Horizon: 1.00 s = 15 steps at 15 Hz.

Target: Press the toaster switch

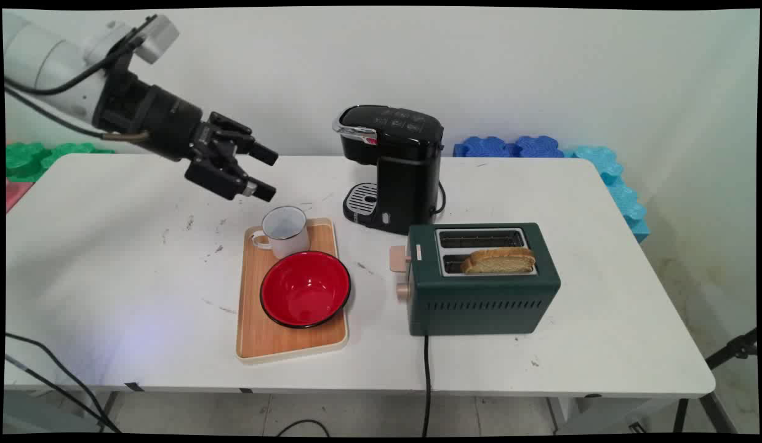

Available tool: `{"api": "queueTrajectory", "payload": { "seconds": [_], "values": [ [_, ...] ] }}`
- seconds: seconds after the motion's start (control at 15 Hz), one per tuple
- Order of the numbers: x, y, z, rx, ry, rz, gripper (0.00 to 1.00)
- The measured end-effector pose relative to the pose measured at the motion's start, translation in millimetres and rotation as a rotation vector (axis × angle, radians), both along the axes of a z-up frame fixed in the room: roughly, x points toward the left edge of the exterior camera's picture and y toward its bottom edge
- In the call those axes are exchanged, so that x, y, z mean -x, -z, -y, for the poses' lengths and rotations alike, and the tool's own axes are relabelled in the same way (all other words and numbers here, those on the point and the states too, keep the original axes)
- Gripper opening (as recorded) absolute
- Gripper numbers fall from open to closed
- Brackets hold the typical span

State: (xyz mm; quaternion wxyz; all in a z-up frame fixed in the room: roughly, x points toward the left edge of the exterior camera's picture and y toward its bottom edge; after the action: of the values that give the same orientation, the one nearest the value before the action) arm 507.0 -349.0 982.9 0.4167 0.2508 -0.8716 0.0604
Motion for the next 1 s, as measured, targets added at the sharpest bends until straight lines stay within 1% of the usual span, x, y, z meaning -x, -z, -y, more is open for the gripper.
{"api": "queueTrajectory", "payload": {
  "seconds": [0.27,0.4,0.6,0.8,1.0],
  "values": [
    [25,-21,14,0.000,0.004,-0.005,1.00],
    [48,-37,22,0.011,0.014,-0.012,1.00],
    [78,-50,28,0.018,0.033,-0.008,1.00],
    [103,-56,33,0.018,0.046,-0.002,1.00],
    [129,-56,41,0.015,0.055,0.012,1.00]
  ]
}}
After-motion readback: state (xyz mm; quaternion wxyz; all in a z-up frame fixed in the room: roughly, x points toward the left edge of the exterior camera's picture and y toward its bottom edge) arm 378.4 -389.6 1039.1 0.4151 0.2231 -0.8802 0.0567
